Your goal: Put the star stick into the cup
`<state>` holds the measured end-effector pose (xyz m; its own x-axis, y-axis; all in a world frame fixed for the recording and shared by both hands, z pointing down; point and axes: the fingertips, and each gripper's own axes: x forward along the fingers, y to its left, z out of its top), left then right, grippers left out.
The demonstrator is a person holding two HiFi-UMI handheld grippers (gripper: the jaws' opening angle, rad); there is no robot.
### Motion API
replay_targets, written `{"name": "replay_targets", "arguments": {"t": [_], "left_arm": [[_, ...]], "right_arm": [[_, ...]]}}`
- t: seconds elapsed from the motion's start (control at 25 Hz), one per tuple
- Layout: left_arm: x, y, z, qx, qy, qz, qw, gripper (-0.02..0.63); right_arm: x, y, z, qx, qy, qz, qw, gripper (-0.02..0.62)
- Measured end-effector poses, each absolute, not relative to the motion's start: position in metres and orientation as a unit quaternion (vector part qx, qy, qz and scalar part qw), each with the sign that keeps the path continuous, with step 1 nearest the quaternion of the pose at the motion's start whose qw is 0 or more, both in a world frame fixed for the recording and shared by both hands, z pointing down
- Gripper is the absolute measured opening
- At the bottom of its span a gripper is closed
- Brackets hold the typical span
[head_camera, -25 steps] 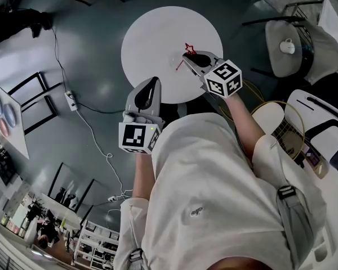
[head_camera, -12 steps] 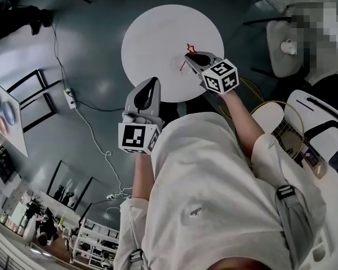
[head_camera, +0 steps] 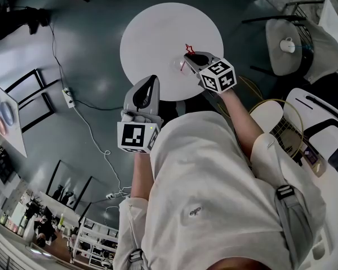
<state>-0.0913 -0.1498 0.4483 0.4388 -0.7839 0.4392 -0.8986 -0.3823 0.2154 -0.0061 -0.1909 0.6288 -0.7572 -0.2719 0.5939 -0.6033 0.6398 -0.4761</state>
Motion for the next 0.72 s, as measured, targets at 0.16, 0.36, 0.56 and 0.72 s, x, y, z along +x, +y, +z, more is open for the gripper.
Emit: {"name": "replay_targets", "arguments": {"t": [0.16, 0.36, 0.56, 0.72], "left_arm": [[-0.092, -0.149, 0.448, 0.820, -0.515, 0.132, 0.213, 0.011], [-0.097, -0.148, 0.446, 0.819, -0.517, 0.130, 0.213, 0.011], [-0.100, -0.145, 0.447, 0.818, -0.519, 0.128, 0.213, 0.011], [-0.100, -0.142, 0.448, 0.818, -0.518, 0.129, 0.213, 0.011]], "right_arm": [[-0.006, -0.188, 0.631, 0.250, -0.873, 0.338, 0.248, 0.026], [-0.009, -0.185, 0.631, 0.247, -0.875, 0.328, 0.256, 0.026], [-0.011, -0.180, 0.634, 0.246, -0.874, 0.327, 0.261, 0.028], [-0.010, -0.177, 0.638, 0.246, -0.873, 0.326, 0.265, 0.028]]}}
